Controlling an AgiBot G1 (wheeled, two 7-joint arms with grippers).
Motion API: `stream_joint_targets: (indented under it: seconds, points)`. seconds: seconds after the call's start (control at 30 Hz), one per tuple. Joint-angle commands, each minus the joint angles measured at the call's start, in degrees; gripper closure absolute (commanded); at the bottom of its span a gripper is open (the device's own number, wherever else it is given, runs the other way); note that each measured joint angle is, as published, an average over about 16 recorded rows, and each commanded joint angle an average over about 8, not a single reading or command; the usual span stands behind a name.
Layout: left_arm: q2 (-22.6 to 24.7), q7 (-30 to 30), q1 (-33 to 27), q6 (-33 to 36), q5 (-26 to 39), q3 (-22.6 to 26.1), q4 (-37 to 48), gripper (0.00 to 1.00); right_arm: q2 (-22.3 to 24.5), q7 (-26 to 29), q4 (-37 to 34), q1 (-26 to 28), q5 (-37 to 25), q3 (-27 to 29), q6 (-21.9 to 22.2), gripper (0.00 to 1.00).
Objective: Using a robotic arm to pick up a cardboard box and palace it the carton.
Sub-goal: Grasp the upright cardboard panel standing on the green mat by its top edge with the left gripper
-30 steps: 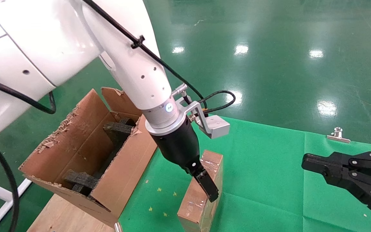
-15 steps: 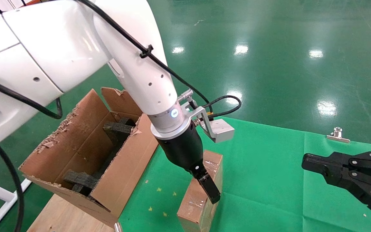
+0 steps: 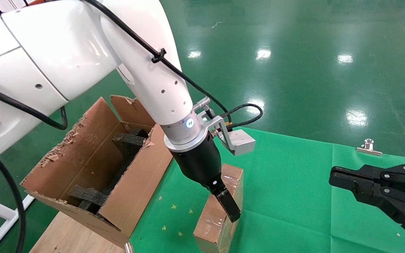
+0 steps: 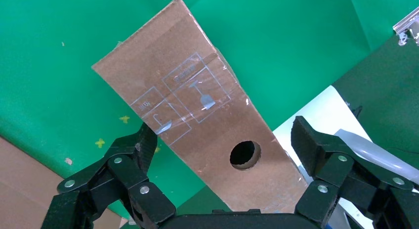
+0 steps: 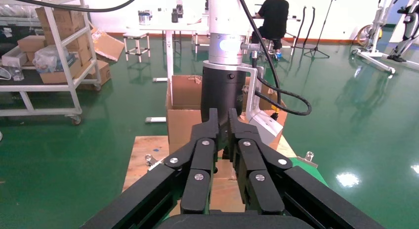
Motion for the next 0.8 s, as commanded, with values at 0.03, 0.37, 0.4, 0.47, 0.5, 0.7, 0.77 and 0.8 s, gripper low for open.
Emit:
stream_joint_targets:
  seconds: [0.03,0.37,0.4,0.47,0.5,0.7,0.77,0.8]
  points:
    - [0.0,0.0,0.0,0.0,0.0,0.0,0.0,1.00,0.0,0.0,0.0,0.0,0.0,0.0,0.0,0.00]
    - [-0.1,-0.1,0.0,0.1,-0.1,-0.1,0.0,1.00,0.0,0.0,0.0,0.0,0.0,0.0,0.0,0.00]
    - [-0.1,-0.1,0.0,0.1,-0.1,-0.1,0.0,1.00,0.0,0.0,0.0,0.0,0.0,0.0,0.0,0.00]
    - [-0.1,-0.1,0.0,0.1,-0.1,-0.1,0.0,1.00,0.0,0.0,0.0,0.0,0.0,0.0,0.0,0.00]
    - [-0.1,-0.1,0.0,0.1,-0.1,-0.1,0.0,1.00,0.0,0.0,0.0,0.0,0.0,0.0,0.0,0.00]
    - [-0.1,-0.1,0.0,0.1,-0.1,-0.1,0.0,1.00,0.0,0.0,0.0,0.0,0.0,0.0,0.0,0.00]
    - [-0.2,0.0,-0.1,0.0,-0.1,-0.2,0.0,1.00,0.0,0.0,0.0,0.0,0.0,0.0,0.0,0.00]
    - [-0.3,0.2,-0.1,-0.1,0.0,-0.2,-0.2,1.00,0.0,0.0,0.0,0.0,0.0,0.0,0.0,0.00]
